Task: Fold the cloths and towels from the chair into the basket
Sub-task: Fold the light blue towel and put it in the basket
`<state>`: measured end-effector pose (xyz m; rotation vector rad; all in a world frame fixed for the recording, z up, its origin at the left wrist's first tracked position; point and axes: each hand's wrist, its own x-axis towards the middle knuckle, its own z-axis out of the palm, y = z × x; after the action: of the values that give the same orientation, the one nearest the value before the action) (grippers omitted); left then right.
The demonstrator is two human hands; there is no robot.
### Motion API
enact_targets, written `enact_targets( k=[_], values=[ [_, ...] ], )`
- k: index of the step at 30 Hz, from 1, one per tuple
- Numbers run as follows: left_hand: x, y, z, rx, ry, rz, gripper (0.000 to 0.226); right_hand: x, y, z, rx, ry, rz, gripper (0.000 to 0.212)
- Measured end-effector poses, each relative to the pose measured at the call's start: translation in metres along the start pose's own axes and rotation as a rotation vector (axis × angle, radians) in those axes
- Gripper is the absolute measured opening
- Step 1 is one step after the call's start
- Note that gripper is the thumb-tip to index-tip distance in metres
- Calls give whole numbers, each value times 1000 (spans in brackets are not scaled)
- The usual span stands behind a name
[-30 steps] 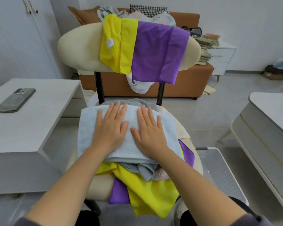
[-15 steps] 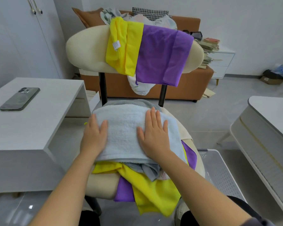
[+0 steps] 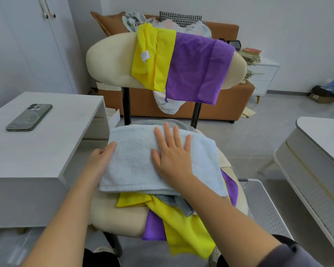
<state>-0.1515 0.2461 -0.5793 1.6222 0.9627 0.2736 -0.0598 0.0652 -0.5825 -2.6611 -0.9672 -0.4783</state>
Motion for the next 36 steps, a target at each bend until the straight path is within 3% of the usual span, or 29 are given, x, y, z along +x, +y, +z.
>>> enact_targets(
  k=[6,9,14,17,20,21,22,25,27,29,33,36],
  values=[
    [-16,8,-6,166,128,162,45,-3,-2,2,-9,10,13,60],
    [-20,10,-11,169,86,166,41,-4,-1,1,-15,2,8,60],
    [-33,25,-15,-301,-198,57,12,-6,-1,0,-14,-8,5,60],
    [-45,35,-12,-483,-378,190,28,-7,1,0,8,-9,-2,60],
    [-53,45,0,-496,-553,330,64,-10,2,-2,60,-28,-24,62],
    [-57,49,7,-460,-595,364,70,-10,4,-3,79,-31,-37,63],
    [-58,51,17,-441,-615,386,62,-11,7,-5,108,-35,-55,62],
    [-66,57,48,-434,-511,410,11,-11,17,-14,520,-55,-51,50],
    [-67,57,65,-530,-482,394,7,-14,22,-31,969,-15,106,41],
    [-66,55,78,-646,-518,393,18,-17,27,-43,1303,-31,293,30],
    [-69,53,93,-664,-438,502,29,-18,43,-47,1850,-275,596,45],
    [-70,54,97,-533,-273,699,31,-18,51,-48,1849,-378,441,43]
  ],
)
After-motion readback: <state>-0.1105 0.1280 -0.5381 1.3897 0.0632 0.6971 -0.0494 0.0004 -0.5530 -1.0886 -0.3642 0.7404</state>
